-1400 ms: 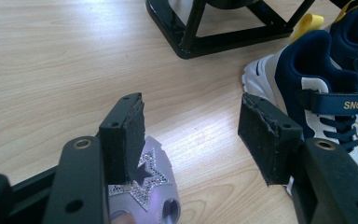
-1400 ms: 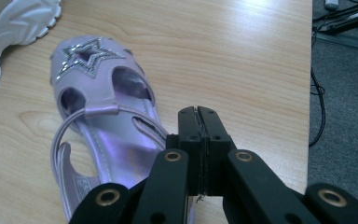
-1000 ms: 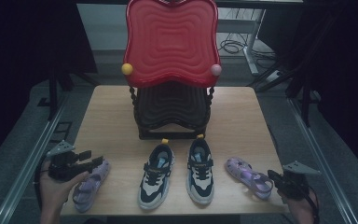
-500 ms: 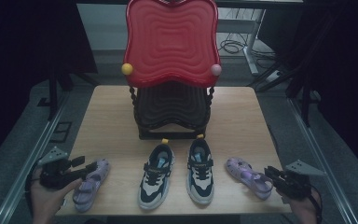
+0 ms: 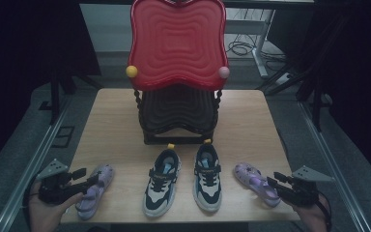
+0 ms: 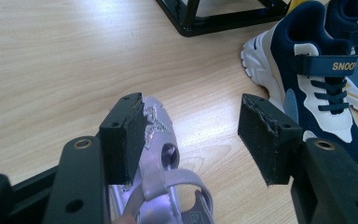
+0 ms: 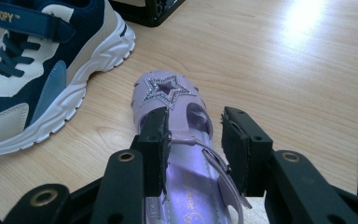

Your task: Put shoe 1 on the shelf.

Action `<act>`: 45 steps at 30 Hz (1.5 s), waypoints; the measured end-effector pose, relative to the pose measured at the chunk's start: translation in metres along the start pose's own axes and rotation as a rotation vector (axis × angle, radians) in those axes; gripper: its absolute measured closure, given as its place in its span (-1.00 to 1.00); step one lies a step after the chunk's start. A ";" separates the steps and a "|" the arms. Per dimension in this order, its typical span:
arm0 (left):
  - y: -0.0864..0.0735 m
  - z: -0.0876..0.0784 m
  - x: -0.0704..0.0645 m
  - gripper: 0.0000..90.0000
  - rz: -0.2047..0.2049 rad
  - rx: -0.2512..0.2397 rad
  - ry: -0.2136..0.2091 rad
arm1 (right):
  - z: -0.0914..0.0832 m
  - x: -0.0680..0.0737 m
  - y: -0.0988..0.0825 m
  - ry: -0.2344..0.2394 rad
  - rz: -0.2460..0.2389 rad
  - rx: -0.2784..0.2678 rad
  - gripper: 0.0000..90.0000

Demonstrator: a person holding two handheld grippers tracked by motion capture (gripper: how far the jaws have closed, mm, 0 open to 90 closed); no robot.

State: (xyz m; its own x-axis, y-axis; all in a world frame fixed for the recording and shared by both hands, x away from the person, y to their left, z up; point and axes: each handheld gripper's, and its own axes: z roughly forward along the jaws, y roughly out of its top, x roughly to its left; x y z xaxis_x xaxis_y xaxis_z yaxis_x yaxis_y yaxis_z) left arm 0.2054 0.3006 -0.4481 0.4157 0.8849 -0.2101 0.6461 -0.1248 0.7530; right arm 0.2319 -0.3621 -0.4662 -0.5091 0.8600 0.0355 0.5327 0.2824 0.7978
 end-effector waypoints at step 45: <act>-0.059 0.022 -0.010 0.48 -0.058 0.140 0.008 | 0.003 0.015 -0.013 0.059 -0.036 0.061 0.35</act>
State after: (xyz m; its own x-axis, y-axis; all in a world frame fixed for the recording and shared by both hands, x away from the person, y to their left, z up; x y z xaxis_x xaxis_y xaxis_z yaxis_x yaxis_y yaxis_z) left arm 0.1775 0.2891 -0.5038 0.3706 0.8958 -0.2455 0.7523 -0.1344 0.6450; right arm 0.2192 -0.3513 -0.4783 -0.5668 0.8227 0.0443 0.5524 0.3396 0.7613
